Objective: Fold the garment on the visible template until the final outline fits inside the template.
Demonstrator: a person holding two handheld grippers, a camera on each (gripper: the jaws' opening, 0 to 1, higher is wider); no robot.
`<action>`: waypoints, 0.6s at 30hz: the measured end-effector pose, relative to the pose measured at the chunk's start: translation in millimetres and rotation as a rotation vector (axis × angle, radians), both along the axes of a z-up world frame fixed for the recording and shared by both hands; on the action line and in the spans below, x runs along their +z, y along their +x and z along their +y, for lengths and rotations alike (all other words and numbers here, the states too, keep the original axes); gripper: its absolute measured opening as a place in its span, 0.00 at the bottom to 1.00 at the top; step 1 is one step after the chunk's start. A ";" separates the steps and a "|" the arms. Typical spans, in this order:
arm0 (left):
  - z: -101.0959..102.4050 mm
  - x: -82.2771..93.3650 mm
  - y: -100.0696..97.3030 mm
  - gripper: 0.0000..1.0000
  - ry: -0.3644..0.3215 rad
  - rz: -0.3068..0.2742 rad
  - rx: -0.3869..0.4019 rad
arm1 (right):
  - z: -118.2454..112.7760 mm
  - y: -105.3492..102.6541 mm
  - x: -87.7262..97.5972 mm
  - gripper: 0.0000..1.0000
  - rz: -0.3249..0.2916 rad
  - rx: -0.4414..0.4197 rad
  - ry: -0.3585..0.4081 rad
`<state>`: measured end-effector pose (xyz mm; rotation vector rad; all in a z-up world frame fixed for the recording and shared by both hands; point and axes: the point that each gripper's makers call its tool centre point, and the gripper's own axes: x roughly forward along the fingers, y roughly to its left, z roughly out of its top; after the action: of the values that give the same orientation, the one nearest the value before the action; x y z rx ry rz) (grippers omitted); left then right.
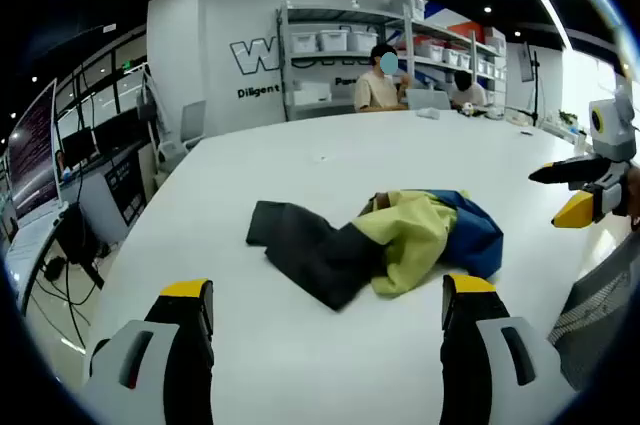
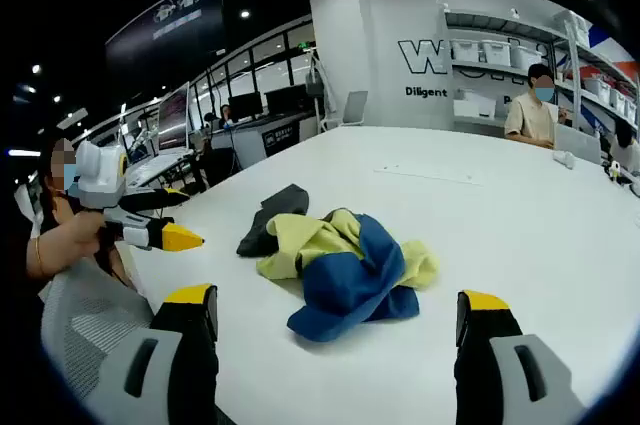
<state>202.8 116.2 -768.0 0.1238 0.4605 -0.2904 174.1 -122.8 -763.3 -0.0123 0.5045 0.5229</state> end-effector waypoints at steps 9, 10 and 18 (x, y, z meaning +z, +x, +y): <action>-12.6 -1.4 -2.6 0.97 0.003 -0.001 -0.044 | 5.6 1.1 -2.5 0.99 0.021 0.011 0.069; -11.5 -1.5 -2.3 0.98 0.009 -0.003 -0.041 | 4.1 1.2 -3.8 0.99 0.019 0.009 0.050; -8.5 -1.7 -1.7 0.99 -0.003 -0.003 -0.028 | 4.0 0.7 -4.7 0.99 0.019 0.010 0.040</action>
<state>201.2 107.6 -769.7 0.1276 0.4558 -0.3181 174.8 -118.8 -768.0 0.0288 0.5130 0.5429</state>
